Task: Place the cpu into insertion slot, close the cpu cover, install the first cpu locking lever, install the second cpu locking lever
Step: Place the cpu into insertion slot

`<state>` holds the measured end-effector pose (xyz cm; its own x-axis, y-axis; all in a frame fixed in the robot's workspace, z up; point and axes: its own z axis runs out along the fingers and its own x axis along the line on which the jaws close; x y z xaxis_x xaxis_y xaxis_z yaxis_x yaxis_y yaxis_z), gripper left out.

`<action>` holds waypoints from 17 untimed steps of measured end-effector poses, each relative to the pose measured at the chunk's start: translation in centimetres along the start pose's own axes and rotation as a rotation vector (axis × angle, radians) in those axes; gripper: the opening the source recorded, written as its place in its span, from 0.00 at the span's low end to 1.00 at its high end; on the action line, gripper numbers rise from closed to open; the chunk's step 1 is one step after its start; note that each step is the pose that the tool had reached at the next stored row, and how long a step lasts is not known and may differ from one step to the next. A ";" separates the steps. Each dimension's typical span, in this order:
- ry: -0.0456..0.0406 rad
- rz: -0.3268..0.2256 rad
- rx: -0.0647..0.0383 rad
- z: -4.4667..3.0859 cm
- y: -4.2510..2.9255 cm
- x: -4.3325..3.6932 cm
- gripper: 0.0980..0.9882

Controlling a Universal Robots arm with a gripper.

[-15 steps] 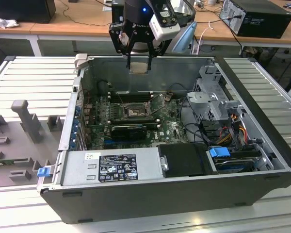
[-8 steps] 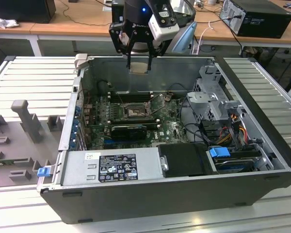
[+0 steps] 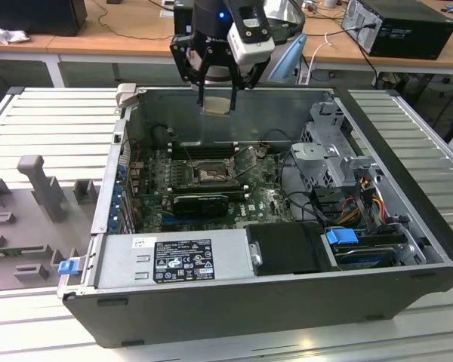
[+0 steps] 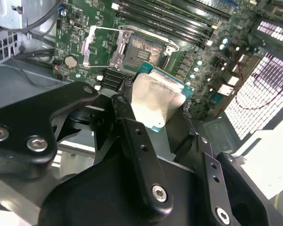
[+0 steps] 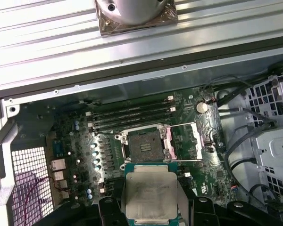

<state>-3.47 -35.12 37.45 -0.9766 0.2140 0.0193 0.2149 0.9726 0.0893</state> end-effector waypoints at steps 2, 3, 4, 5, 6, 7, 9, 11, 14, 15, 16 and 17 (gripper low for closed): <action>-0.0022 0.025 0.000 0.01 0.00 0.00 0.48; -0.0032 0.037 -0.001 0.01 0.00 0.00 0.48; -0.0044 0.050 -0.001 0.02 -0.01 0.00 0.48; -0.0053 0.060 -0.001 0.03 -0.01 0.00 0.48; -0.0066 0.074 -0.002 0.09 -0.01 0.00 0.48; -0.0070 0.078 -0.002 0.13 -0.01 0.00 0.48; -0.0073 0.081 -0.001 0.28 -0.02 -0.01 0.48; -0.0078 0.081 0.000 0.42 -0.04 -0.01 0.48; -0.0082 0.081 0.002 0.61 -0.06 -0.01 0.48; -0.0083 0.081 0.002 0.66 -0.07 -0.01 0.48; -0.0087 0.083 0.003 0.71 -0.08 -0.02 0.48; -0.0090 0.086 0.003 0.74 -0.08 -0.02 0.48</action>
<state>-3.47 -35.13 36.71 -0.9545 0.2978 0.0178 0.2982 0.9508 0.0843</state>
